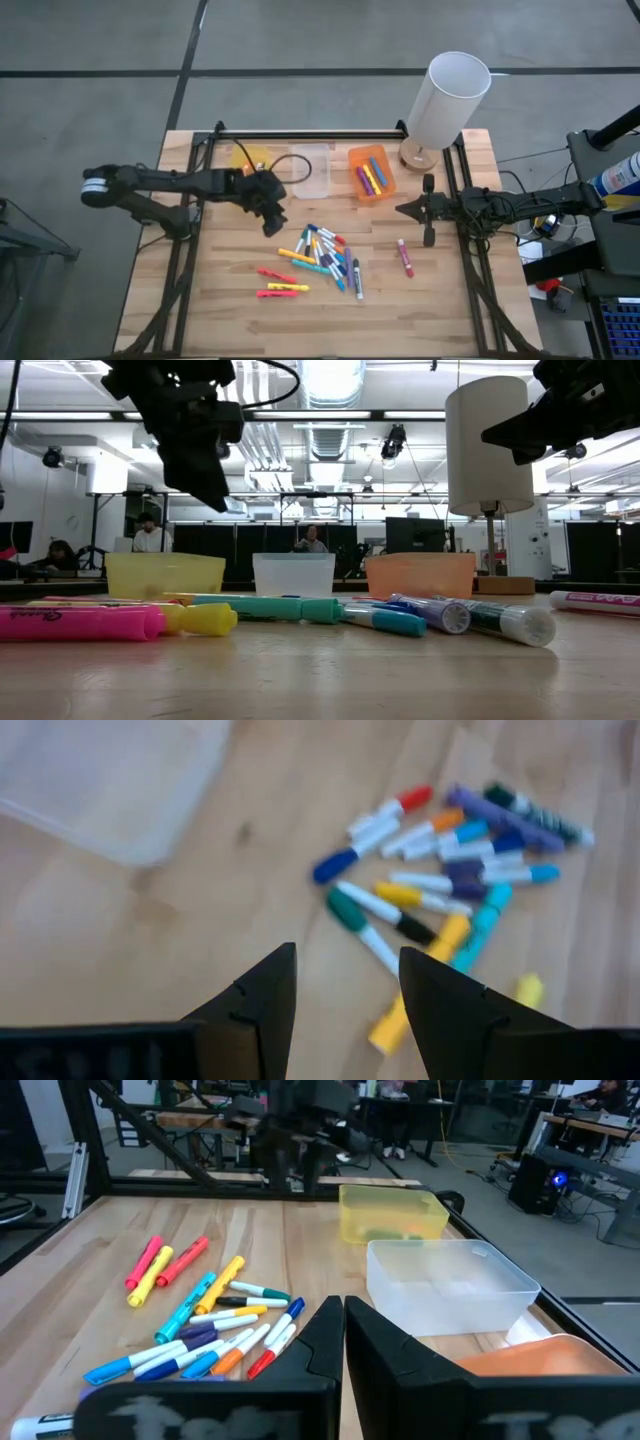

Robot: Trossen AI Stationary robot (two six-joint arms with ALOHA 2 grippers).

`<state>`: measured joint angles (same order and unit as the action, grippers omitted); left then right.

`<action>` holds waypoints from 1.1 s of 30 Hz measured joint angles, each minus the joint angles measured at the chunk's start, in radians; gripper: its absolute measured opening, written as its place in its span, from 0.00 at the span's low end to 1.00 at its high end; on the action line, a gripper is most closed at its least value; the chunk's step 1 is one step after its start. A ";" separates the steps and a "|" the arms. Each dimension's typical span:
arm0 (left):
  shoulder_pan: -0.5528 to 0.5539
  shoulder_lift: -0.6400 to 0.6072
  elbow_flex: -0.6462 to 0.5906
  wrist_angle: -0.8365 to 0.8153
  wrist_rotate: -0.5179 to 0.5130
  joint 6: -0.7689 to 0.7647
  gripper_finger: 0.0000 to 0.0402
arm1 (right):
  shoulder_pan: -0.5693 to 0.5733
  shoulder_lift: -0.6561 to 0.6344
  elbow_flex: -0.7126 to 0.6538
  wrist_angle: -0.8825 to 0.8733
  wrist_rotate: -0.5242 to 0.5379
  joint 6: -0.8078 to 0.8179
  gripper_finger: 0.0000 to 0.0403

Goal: Pick & Place Markers
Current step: Put the pink marker pen into the yellow bin

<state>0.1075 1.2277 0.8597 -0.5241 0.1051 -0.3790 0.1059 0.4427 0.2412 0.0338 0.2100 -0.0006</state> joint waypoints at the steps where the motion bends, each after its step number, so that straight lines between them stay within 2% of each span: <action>1: -0.017 0.001 0.000 0.002 0.007 0.000 0.42 | 0.000 0.000 0.000 0.000 0.000 0.000 0.02; 14: -0.163 0.005 -0.011 -0.011 0.012 -0.080 0.42 | 0.000 0.000 0.000 0.000 0.000 0.000 0.02; 27: -0.205 0.003 -0.087 -0.012 0.009 -0.147 0.42 | 0.000 0.000 0.000 0.000 0.000 0.000 0.02; 33: -0.212 0.003 -0.137 0.096 0.011 -0.198 0.42 | 0.000 0.000 0.000 0.000 0.000 0.000 0.02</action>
<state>-0.1047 1.2308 0.7224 -0.4282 0.1160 -0.5772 0.1061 0.4431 0.2413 0.0338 0.2096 -0.0007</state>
